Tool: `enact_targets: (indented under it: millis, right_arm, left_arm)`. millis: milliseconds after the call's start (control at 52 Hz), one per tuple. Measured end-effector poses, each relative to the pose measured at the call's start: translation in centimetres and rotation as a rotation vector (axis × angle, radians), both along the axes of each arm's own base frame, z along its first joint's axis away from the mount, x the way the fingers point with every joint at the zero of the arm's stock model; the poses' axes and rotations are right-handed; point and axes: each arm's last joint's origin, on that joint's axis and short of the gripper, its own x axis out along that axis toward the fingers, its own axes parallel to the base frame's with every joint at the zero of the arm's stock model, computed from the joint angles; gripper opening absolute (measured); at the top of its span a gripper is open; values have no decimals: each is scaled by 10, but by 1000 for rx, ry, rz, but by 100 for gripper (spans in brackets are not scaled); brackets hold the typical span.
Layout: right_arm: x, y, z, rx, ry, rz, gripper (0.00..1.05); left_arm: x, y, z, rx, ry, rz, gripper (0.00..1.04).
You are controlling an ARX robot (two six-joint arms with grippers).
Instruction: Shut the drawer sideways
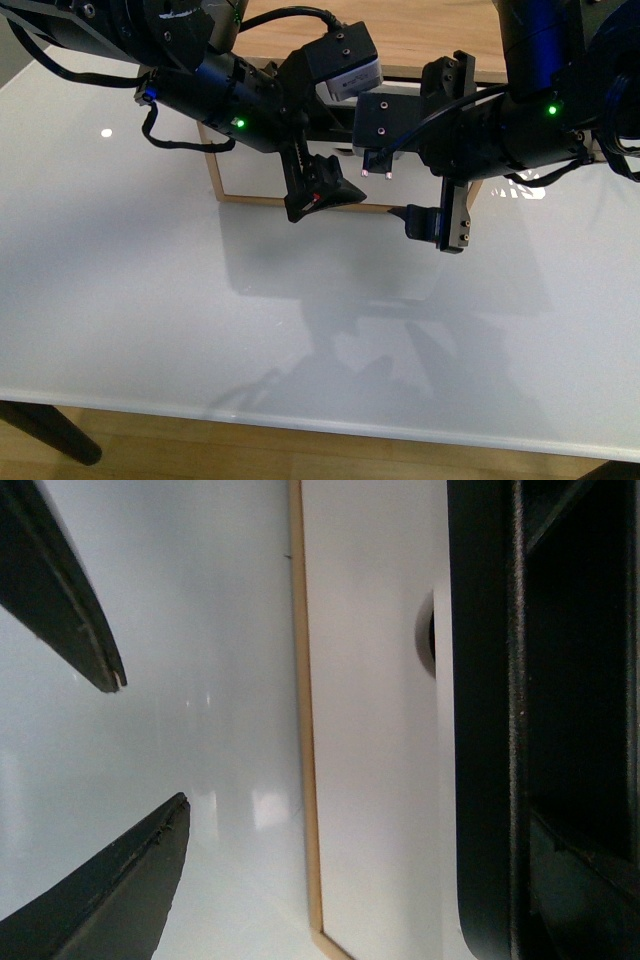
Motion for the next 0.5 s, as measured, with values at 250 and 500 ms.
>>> enact_targets:
  millis: [250, 500]
  right_arm:
    - [14, 0, -3, -1, -16, -16, 96]
    - [16, -1, -3, 3, -12, -23, 96]
  left_arm:
    - [12, -3, -1, -7, 2, 40, 96]
    - [14, -3, 0, -15, 4, 40, 96]
